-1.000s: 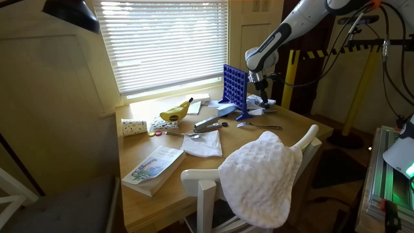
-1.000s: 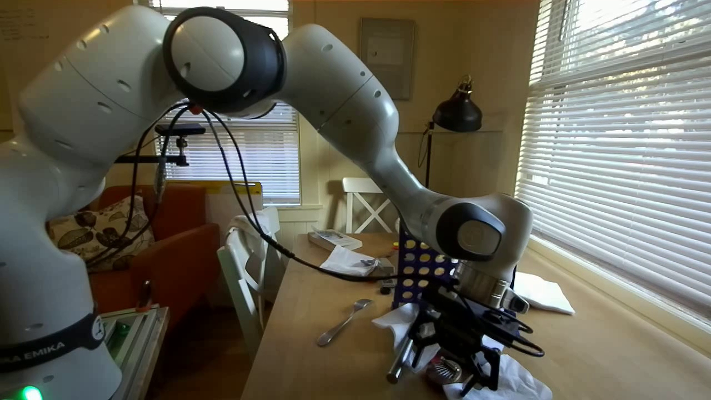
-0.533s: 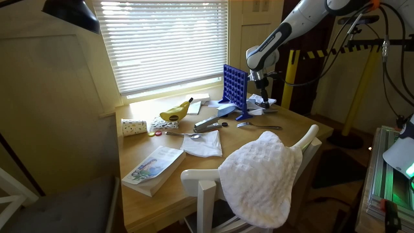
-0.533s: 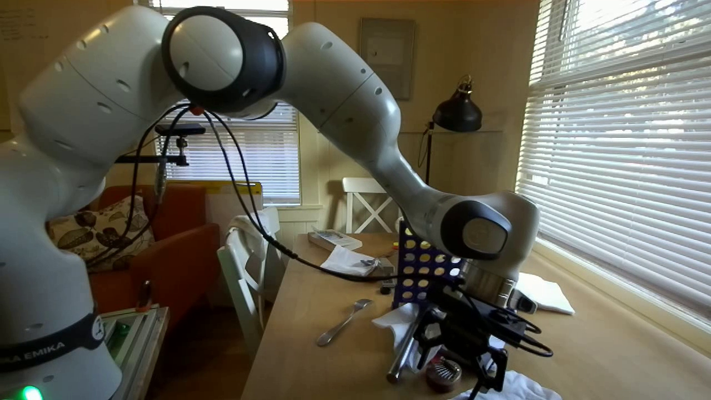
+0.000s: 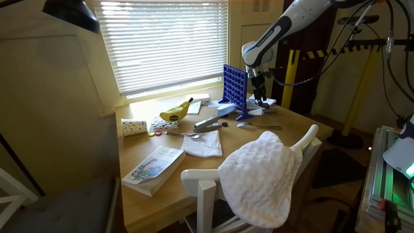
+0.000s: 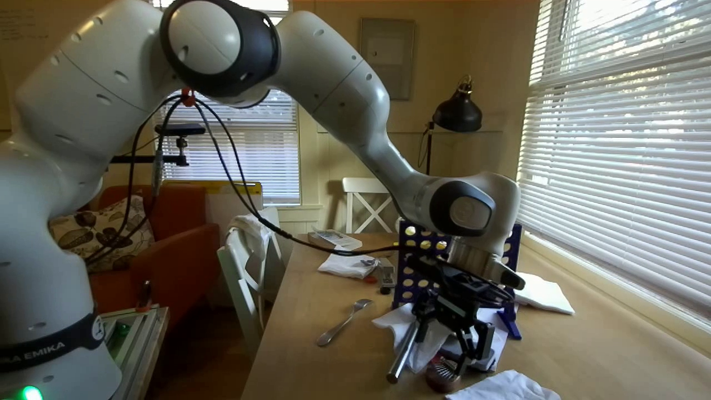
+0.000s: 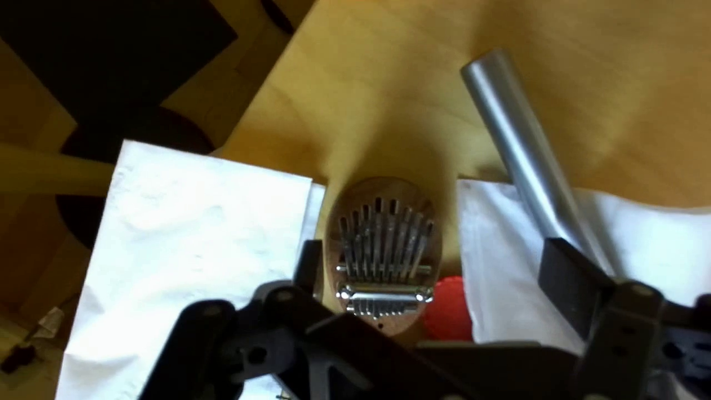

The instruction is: Move the tin to the left

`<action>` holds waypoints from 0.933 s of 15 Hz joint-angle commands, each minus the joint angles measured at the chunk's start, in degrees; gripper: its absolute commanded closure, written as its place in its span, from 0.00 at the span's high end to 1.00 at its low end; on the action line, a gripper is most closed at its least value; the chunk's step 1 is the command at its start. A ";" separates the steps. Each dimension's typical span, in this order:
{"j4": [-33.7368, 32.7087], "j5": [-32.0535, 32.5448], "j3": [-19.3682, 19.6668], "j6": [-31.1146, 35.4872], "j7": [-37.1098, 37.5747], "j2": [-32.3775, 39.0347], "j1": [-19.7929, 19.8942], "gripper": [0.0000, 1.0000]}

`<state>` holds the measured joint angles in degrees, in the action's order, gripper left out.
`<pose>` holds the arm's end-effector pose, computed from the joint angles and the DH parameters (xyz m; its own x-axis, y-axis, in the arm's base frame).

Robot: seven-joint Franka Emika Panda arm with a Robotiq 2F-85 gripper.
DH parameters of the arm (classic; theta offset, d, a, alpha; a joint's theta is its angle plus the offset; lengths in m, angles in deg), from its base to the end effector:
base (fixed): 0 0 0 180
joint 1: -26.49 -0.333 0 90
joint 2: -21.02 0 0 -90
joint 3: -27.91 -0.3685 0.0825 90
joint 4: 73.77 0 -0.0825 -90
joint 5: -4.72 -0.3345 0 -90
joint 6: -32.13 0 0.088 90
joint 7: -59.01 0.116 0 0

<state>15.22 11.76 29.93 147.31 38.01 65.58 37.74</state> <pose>0.6454 -0.1564 0.2300 0.9199 0.1989 -0.3379 0.2084 -0.9780 -0.0083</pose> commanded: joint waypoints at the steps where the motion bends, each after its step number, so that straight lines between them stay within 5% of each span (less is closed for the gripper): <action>1: 2.23 -1.79 1.58 0.45 10.91 -1.91 -1.70 1.00; 6: 0.97 -0.91 1.57 -4.45 8.79 -1.65 -0.13 1.00; 14: 0.18 0.57 1.71 -1.28 1.85 -0.63 0.64 1.00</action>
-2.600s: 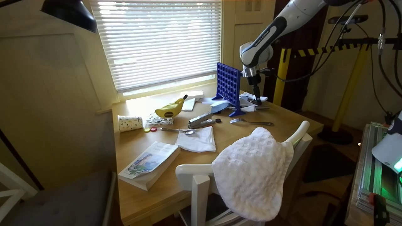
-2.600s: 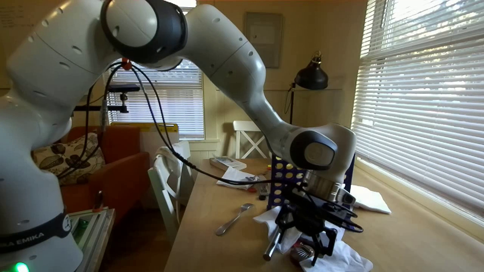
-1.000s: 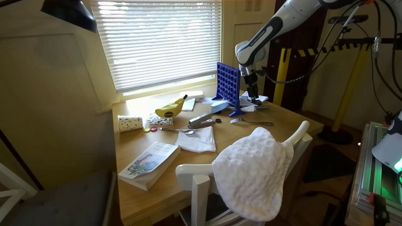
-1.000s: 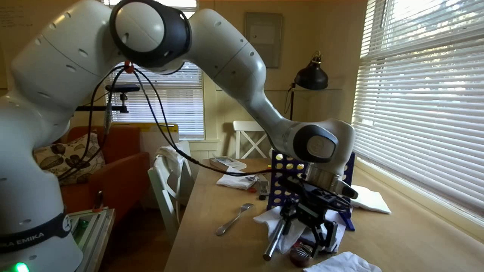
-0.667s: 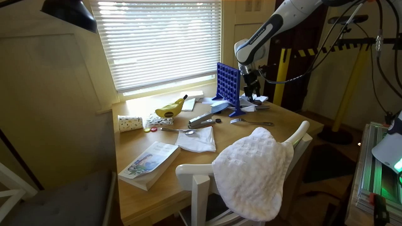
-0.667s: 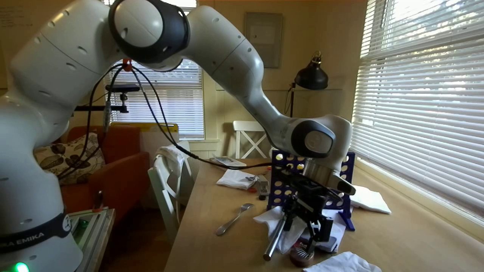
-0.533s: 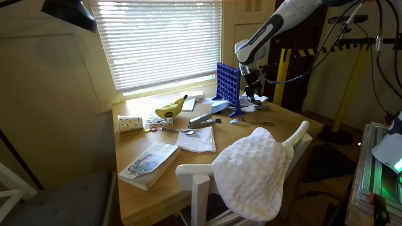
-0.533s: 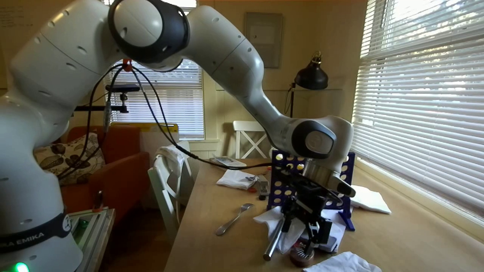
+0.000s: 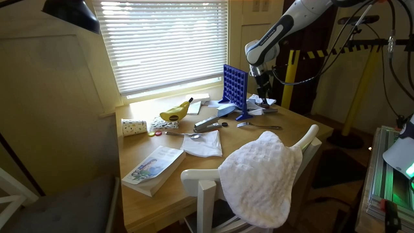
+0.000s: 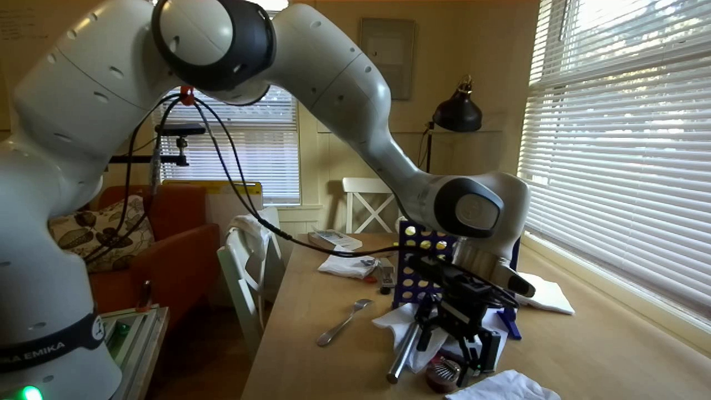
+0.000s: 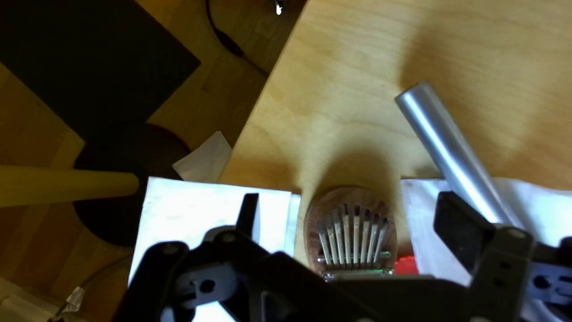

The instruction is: Move the tin to the left

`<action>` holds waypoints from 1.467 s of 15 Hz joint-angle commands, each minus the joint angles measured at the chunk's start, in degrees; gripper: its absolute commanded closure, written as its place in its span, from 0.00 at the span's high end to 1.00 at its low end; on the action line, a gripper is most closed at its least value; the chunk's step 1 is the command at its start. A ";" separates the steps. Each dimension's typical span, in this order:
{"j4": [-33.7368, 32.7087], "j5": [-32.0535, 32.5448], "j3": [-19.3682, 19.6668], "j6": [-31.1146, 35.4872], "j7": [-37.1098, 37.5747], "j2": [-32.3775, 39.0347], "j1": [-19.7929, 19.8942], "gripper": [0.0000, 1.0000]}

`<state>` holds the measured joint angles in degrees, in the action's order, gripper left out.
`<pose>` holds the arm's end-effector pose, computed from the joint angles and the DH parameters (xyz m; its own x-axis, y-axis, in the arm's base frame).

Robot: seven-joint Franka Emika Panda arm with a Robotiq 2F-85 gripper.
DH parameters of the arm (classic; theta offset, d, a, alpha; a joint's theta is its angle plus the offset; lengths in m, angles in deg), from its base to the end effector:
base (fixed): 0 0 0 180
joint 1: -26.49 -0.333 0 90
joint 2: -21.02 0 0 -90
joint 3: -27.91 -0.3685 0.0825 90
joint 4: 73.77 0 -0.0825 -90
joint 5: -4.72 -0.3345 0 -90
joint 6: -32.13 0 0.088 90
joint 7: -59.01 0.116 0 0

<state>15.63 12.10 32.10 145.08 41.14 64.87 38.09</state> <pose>0.6329 -0.1799 0.2351 0.9202 0.1044 -0.3773 0.1245 -0.9918 0.0294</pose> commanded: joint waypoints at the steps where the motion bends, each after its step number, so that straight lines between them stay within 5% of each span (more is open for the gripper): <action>1: -0.29 0.07 -0.49 1.41 -1.11 0.26 0.27 1.00; 17: -4.64 0.48 -1.67 2.75 -9.32 4.90 1.16 0.99; 20: -5.42 0.42 -1.86 2.52 -9.96 5.32 1.08 0.91; 22: -5.83 0.30 -1.98 2.23 -10.08 5.60 1.08 0.72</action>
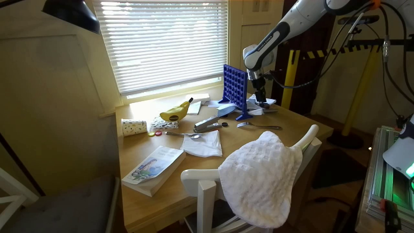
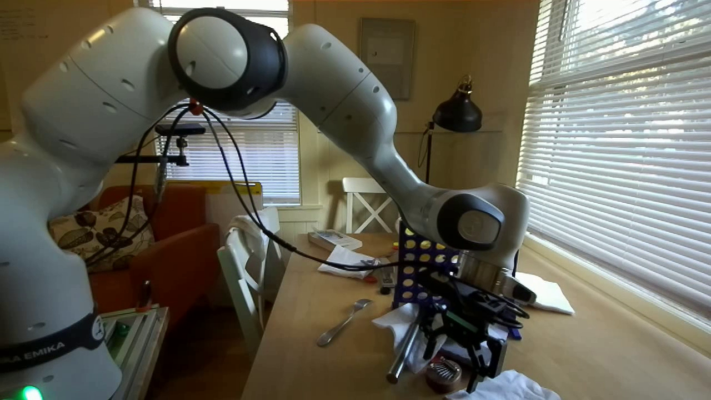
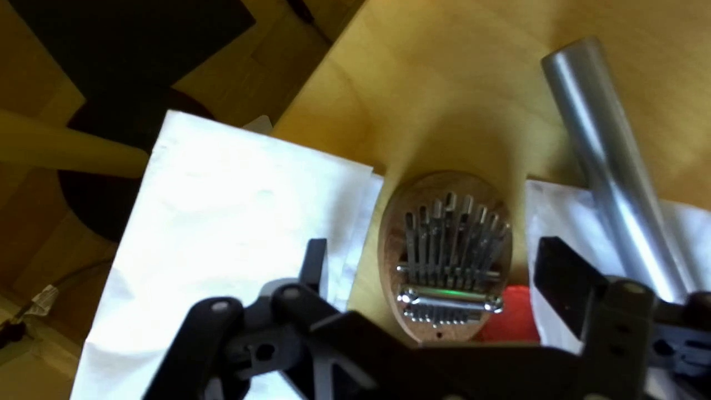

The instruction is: Move the tin to the left

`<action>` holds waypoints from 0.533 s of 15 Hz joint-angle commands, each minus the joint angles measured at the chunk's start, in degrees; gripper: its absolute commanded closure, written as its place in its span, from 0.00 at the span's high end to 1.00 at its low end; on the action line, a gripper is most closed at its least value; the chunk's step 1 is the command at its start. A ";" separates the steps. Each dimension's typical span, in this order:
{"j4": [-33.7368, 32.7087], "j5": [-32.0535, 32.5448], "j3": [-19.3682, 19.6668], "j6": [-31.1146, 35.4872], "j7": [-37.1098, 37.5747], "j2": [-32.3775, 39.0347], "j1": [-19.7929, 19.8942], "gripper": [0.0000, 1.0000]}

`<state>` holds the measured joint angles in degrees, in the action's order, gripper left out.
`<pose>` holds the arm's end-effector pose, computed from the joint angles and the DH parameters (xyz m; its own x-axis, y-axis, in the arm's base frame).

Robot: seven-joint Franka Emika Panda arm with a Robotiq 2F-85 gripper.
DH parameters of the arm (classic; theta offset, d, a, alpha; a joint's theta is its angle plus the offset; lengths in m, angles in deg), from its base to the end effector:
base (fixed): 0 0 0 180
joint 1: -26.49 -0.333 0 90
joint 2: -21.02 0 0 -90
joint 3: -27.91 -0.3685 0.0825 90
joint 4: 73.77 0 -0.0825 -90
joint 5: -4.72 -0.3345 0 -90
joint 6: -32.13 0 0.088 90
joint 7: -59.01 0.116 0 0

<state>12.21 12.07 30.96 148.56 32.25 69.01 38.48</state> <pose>0.6531 -0.1768 0.2096 0.9027 0.2740 -0.3318 0.2835 -0.9588 -0.0203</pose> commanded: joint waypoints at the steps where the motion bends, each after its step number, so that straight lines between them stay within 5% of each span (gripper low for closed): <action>1: -2.42 0.31 -0.89 -1.30 -1.28 1.46 0.70 0.64; 5: -2.35 0.25 -0.88 -1.61 -1.30 1.50 0.73 0.34; 8: -2.38 0.37 -0.66 -1.84 -0.67 1.31 0.49 0.33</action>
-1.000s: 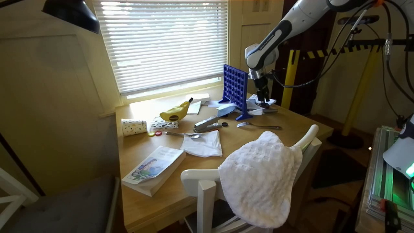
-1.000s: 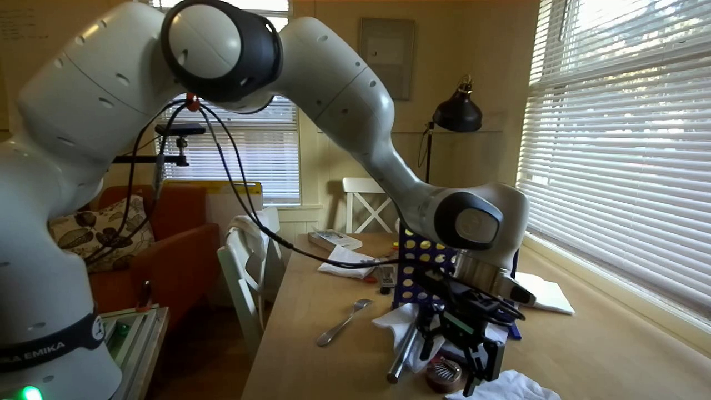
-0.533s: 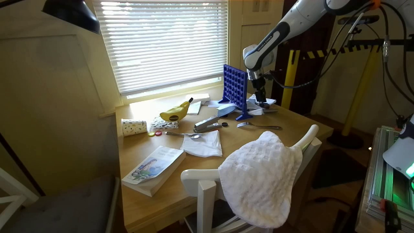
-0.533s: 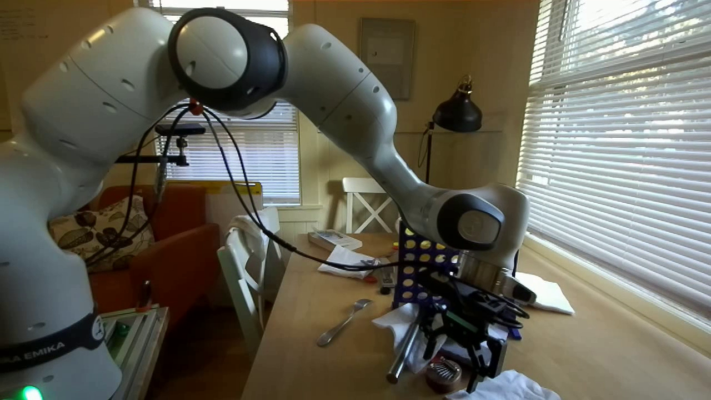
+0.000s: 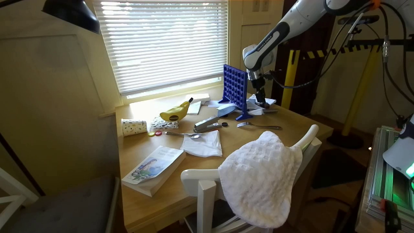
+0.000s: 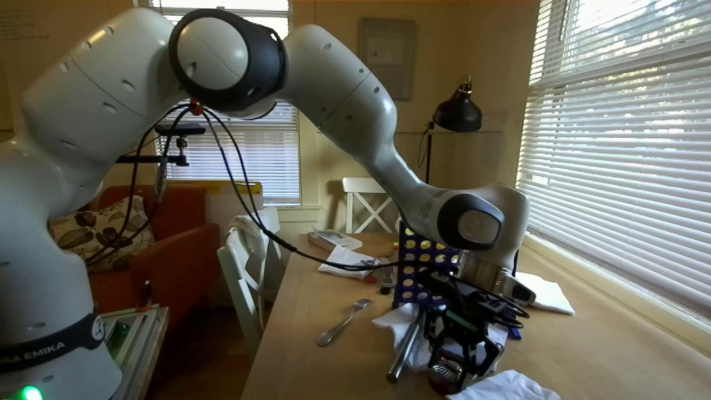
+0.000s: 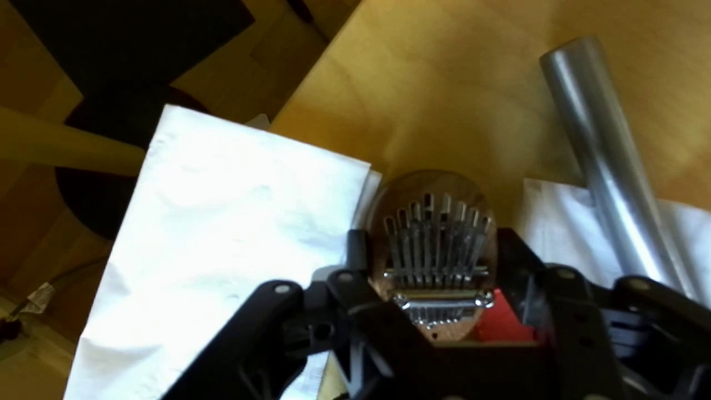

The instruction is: Move the tin to the left

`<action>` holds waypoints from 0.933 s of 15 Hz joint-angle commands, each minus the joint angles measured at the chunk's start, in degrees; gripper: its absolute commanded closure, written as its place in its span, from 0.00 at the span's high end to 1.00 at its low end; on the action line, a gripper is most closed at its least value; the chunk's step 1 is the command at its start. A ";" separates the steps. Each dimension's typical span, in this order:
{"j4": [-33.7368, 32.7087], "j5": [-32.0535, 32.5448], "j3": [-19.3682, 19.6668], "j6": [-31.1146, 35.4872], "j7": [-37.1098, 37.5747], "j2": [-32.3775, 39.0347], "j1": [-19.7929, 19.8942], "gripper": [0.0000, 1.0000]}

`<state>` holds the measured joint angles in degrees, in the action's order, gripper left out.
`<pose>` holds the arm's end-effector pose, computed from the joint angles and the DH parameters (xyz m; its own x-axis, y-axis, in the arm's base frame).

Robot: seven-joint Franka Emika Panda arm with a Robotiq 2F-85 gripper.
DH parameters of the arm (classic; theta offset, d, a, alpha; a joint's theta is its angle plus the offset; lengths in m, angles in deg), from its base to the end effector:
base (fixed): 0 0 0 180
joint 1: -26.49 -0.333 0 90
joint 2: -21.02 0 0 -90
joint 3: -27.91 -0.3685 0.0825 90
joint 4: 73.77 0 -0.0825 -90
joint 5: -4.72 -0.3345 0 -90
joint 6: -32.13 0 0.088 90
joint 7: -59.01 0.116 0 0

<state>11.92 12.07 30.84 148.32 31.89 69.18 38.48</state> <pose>0.6540 -0.1759 0.2091 0.9000 0.2814 -0.3328 0.2901 -0.9567 -0.0244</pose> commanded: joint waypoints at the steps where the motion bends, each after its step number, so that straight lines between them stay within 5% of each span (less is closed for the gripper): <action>1: -1.77 0.25 -0.47 -2.01 0.22 0.76 0.36 0.33; 14: 2.97 -3.68 -3.20 -16.42 -0.34 -7.20 -0.65 0.33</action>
<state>12.95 8.11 28.69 133.69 32.87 63.80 38.51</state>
